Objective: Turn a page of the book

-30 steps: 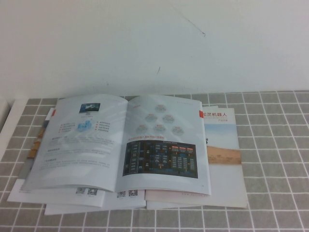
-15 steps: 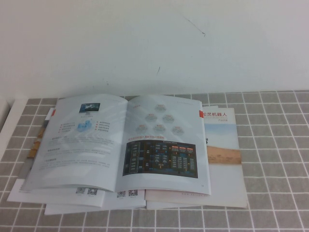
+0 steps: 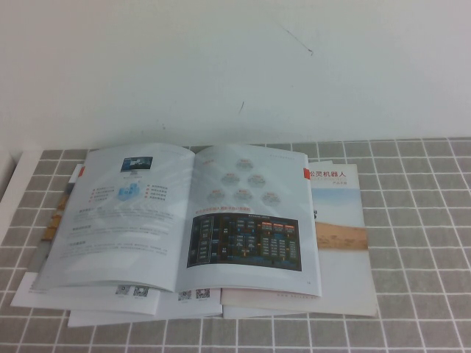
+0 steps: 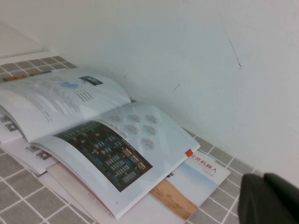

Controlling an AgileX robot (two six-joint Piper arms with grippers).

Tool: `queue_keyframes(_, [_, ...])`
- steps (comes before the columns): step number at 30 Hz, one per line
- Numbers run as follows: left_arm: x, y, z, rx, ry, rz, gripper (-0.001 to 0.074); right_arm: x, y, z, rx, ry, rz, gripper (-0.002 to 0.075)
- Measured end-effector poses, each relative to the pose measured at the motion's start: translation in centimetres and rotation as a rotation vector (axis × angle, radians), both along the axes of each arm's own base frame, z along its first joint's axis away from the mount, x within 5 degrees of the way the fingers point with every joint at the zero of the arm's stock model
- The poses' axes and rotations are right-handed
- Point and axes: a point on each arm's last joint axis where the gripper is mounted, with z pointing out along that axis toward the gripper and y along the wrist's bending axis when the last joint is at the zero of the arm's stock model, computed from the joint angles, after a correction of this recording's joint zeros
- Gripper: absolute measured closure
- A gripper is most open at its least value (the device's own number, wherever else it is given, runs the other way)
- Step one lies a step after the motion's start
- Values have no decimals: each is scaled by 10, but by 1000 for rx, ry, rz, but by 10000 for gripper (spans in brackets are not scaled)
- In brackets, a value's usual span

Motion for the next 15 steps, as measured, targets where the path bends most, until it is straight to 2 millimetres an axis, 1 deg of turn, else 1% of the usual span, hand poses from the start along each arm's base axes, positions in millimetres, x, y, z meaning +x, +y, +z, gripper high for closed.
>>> queue_keyframes(11, [0,0,0,1,0,0,737,0,0,0,0,1,2,729])
queue_keyframes(15, [0,0,0,3,0,0,737,-5,-2,-2,2,12,-20,729])
